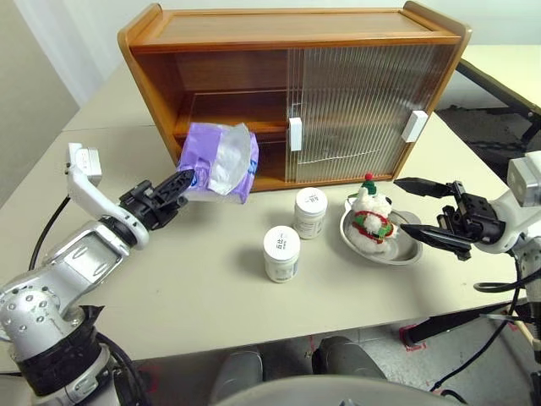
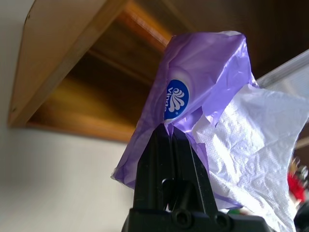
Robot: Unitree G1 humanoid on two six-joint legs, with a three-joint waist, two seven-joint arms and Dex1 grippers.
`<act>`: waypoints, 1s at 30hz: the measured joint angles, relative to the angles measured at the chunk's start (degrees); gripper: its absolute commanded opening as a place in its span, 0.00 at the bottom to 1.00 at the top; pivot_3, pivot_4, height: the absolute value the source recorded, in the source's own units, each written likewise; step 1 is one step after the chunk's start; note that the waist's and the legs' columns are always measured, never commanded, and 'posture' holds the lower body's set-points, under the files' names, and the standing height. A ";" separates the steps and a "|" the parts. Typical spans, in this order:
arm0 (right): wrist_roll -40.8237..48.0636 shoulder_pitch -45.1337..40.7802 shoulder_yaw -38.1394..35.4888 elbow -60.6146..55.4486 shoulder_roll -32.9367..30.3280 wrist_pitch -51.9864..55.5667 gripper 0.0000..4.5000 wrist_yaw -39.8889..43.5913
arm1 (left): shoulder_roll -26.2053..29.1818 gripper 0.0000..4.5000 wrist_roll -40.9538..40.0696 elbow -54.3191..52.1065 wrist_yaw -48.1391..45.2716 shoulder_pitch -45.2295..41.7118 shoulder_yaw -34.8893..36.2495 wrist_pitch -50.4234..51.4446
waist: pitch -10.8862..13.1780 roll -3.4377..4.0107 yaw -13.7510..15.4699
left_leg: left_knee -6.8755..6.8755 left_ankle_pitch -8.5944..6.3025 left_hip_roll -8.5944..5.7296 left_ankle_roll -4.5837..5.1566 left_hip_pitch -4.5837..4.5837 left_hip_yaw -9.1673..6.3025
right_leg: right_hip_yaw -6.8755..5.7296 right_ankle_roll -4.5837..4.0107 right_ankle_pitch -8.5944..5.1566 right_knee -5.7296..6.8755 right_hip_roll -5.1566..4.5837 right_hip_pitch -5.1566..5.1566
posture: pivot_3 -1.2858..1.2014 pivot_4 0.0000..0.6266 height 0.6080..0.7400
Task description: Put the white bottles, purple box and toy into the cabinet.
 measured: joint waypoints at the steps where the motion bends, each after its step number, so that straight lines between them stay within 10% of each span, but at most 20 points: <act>1: 0.02 -0.15 0.05 0.10 0.00 0.01 1.00 0.08 | 0.45 0.00 -2.27 -0.44 1.93 -0.03 -0.93 -2.36 | 0.05 -0.04 0.08 | 0.00 0.08 -0.01 -0.15 0.01 0.02 | 0.04 0.01 0.00 0.00 0.01 0.00 | 0.49 0.02 1.00; 14: 1.10 -1.13 0.53 0.32 0.76 0.77 1.00 1.78 | 6.54 0.00 -15.95 -4.29 13.16 -0.54 -11.77 -25.50 | 0.41 -0.26 0.53 | -0.02 -0.32 -0.15 0.49 0.33 0.46 | 0.72 0.17 0.07 0.00 0.07 0.02 | 0.49 0.03 1.00; 30: 0.50 -0.13 1.06 -1.11 2.63 0.00 1.00 0.34 | -1.00 0.00 1.16 2.01 17.25 -11.84 -20.82 -36.34 | 0.42 -0.28 0.19 | 0.06 -0.42 -0.18 0.65 0.19 0.60 | 0.78 0.34 0.09 -0.09 0.08 -0.01 | 0.48 0.00 1.00</act>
